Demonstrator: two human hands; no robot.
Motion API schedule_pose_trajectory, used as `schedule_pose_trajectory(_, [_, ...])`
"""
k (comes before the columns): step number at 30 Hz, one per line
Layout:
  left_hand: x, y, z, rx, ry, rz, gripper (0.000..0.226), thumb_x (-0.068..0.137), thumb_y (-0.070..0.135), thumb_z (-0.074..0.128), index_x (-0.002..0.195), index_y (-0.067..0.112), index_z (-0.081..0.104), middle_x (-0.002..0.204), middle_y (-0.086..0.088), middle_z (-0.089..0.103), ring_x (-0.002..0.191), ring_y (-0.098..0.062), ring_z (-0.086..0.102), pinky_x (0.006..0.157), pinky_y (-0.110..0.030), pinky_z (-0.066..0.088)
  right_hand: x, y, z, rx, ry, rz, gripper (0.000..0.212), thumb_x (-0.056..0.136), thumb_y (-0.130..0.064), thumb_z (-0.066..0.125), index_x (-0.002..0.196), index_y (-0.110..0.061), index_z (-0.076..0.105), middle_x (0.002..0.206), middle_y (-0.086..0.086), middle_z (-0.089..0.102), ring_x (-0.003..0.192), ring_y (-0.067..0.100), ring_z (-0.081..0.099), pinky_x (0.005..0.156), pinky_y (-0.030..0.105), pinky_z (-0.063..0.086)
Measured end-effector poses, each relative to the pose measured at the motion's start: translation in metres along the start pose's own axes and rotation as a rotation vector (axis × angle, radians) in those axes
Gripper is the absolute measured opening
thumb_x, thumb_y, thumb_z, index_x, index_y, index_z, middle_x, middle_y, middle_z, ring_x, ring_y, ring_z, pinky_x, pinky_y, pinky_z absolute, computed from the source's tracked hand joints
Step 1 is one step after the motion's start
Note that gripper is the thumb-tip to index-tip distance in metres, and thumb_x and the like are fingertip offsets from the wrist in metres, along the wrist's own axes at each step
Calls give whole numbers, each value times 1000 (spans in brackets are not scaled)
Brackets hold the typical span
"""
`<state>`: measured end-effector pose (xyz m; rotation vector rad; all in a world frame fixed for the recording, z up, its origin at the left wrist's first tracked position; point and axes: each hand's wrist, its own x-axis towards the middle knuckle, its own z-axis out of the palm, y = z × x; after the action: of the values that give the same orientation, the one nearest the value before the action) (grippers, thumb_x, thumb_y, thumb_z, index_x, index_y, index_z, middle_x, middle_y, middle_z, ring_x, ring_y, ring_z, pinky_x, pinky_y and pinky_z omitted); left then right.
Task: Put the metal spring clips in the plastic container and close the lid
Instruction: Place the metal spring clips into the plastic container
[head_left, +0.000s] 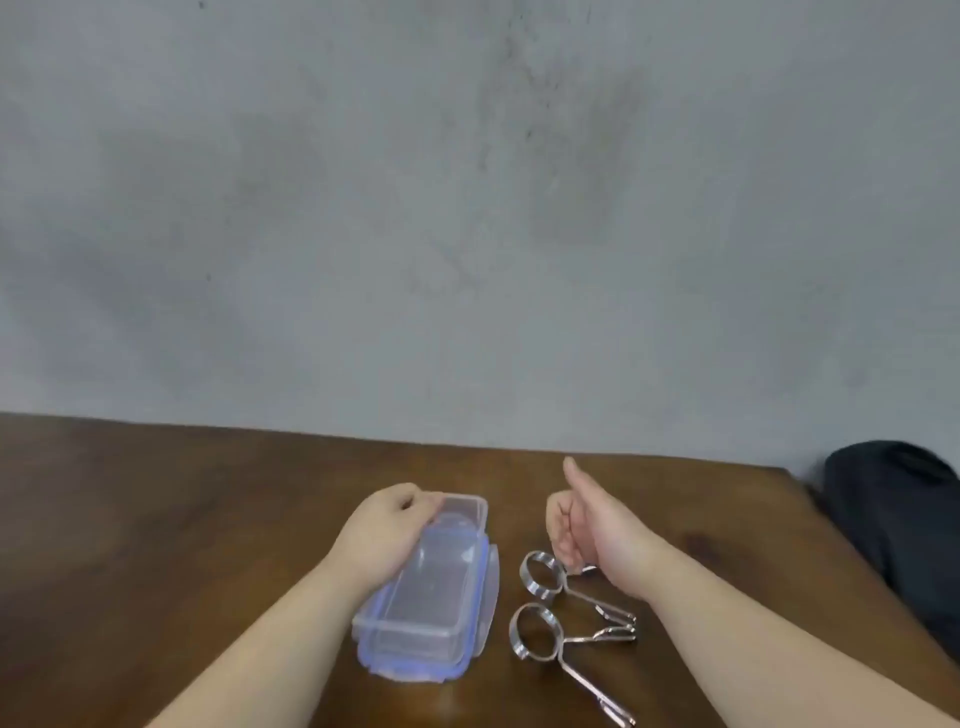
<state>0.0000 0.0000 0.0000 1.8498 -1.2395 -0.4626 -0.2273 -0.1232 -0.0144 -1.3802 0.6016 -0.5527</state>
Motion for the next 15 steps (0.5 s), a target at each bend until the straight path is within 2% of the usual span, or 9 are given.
schedule_pose_trajectory(2, [-12,-26,3,160,128,-37,31,94,38,61,69,18,58,76,12,63,76,-5,58,76,-37,49,-1,12,8,-145,90,61,77,103,-61,26,56,-10,58,50,6,52,48,21,48,50,30,38])
schedule_pose_trajectory(4, [-31,-51,8,248,215,-127,15,92,41,60,89,26,61,98,8,57,98,-14,52,89,-40,47,-5,36,14,-337,251,21,66,105,-53,36,58,-13,60,55,1,57,56,18,54,59,33,43])
schedule_pose_trajectory(6, [-45,-68,19,181,236,-214,19,92,38,62,105,27,55,109,5,51,108,-17,46,96,-40,43,-10,54,18,-728,346,-90,49,99,-53,48,64,-20,59,64,-8,59,69,13,57,67,34,45])
schedule_pose_trajectory(7, [-51,-73,24,107,262,-246,24,92,34,63,110,25,51,112,3,49,110,-18,46,96,-39,43,-12,61,20,-924,340,-127,41,96,-54,53,70,-24,59,71,-11,60,78,12,57,71,33,46])
schedule_pose_trajectory(9, [-61,-79,32,-69,324,-302,33,92,29,66,119,18,50,117,-2,50,112,-22,52,93,-38,46,-14,72,26,-1181,285,-127,34,89,-60,57,90,-27,62,90,-13,60,92,14,54,82,32,48])
schedule_pose_trajectory(11, [-68,-85,42,-262,360,-363,41,94,28,65,128,14,47,121,-5,53,110,-24,58,88,-36,50,-15,80,34,-1320,246,-91,51,84,-68,56,111,-26,61,106,-11,58,101,15,53,90,33,47])
schedule_pose_trajectory(15, [-75,-80,51,-459,371,-382,35,99,26,58,130,19,43,117,-2,59,102,-16,62,72,-26,49,-20,88,43,-1520,245,-30,68,80,-72,53,129,-25,57,121,-3,54,113,21,52,99,38,44])
